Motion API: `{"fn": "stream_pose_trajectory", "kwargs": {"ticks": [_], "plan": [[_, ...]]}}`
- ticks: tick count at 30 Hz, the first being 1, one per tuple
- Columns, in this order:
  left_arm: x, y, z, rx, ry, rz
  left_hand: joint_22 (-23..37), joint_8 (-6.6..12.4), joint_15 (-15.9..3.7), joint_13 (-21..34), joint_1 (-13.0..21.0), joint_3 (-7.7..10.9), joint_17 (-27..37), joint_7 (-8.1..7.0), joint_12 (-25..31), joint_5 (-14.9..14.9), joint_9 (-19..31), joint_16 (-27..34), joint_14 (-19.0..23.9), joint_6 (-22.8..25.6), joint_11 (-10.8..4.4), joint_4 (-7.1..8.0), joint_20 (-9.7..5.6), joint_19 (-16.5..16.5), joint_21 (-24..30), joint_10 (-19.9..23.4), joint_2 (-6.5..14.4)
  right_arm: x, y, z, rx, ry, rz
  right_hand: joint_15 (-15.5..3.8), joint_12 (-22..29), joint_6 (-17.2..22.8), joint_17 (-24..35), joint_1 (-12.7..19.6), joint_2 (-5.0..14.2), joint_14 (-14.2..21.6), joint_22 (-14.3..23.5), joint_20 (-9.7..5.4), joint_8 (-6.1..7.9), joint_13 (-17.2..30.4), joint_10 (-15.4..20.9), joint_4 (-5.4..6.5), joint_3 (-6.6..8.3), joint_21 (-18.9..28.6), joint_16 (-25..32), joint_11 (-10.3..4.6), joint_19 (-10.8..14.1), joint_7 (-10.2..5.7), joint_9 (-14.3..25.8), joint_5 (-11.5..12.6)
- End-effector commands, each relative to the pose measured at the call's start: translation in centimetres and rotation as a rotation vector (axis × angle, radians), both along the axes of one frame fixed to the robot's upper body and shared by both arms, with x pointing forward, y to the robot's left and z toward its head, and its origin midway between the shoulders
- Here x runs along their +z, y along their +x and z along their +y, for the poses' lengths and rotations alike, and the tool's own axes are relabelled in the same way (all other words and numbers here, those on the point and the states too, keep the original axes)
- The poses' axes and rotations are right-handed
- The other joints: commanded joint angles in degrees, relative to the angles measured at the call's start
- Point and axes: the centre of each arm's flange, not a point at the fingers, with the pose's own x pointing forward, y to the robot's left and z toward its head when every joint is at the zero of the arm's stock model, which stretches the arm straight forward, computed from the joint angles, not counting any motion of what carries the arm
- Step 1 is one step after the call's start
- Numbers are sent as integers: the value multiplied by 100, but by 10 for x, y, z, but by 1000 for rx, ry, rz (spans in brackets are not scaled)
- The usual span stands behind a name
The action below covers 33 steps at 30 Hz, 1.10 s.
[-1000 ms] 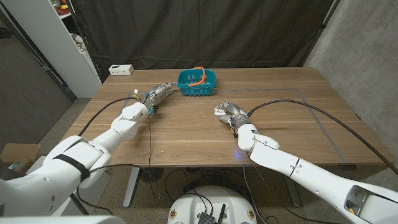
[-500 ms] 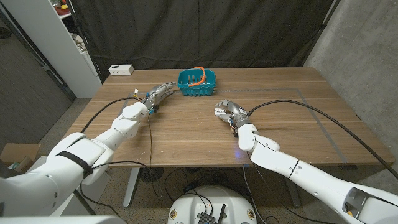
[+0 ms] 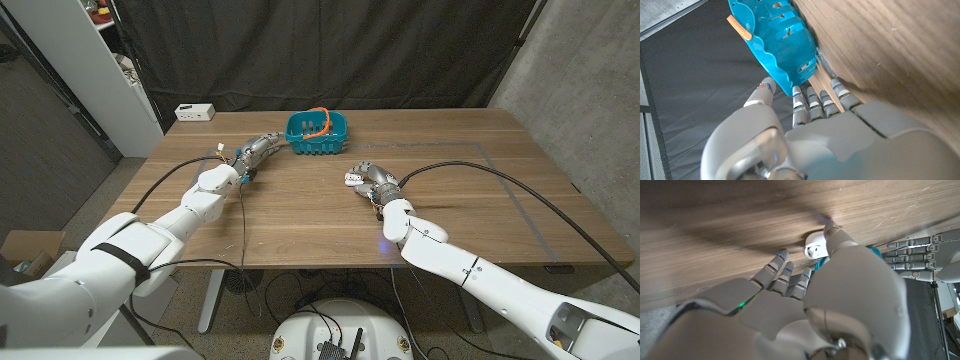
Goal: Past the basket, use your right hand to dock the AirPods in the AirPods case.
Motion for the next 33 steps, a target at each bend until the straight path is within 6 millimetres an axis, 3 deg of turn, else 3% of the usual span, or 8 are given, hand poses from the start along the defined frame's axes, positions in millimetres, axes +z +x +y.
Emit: {"fn": "stream_pose_trajectory", "kwargs": {"ticks": [1,6,10,15,17,26,33], "plan": [[2,3,-6,-2,3,6,22,23,-24,13,52,-1,9,-21,25,23,8,15,-5,11,-24,-25,41,21,18,1,-2,-3,5,-5,-15,22,-13,-819,97,263,19,-10,-56,168,19,-17,93,30,199,30,32,49,72,-11,147,7,-39,39],[3,4,-8,-4,8,9,22,24,-28,13,54,-3,10,-26,27,24,8,17,-2,12,-21,-24,40,22,19,3,-3,-4,7,-8,-6,33,-23,-888,202,993,20,-39,13,390,28,-68,299,39,523,73,-36,82,195,-67,320,10,-113,10],[3,4,-10,-3,7,12,22,24,-30,13,56,-4,10,-25,26,24,8,17,-1,10,-21,-24,34,25,20,0,-3,-5,10,-9,-4,49,-29,-942,289,1573,45,-130,104,597,40,-92,436,48,841,117,-176,105,340,-103,469,-10,-151,-27],[3,3,-11,-1,8,12,22,25,-29,13,59,-5,9,-27,24,25,8,17,-2,12,-20,-24,37,22,19,-6,-3,-5,13,-11,2,59,-37,-980,352,2082,80,-104,209,798,54,-164,514,26,1164,88,-292,136,491,-152,632,-22,-212,-40],[3,3,-11,-2,6,11,22,26,-33,13,61,-5,9,-25,24,25,8,17,-2,14,-25,-25,34,23,19,-8,-3,-4,14,-11,5,62,-36,-1016,364,2114,96,-114,225,852,57,-171,497,26,1240,91,-335,141,535,-177,663,124,-231,-41],[2,2,-12,-3,-3,2,22,25,-34,12,65,-9,9,-30,29,26,8,18,2,9,-25,-25,40,27,20,-2,-5,-1,10,-13,15,79,-49,-1026,373,2118,119,-120,268,897,60,-121,477,28,1310,97,-368,125,581,-186,638,163,-244,-36],[0,-4,-11,0,-14,-18,22,26,-44,11,68,-13,10,-37,35,28,8,20,9,13,-37,-26,29,34,23,12,-11,7,-5,-16,41,90,-66,-972,225,1610,95,-132,273,805,59,-15,190,36,1063,73,-368,76,501,-93,527,0,-310,-27]]}}
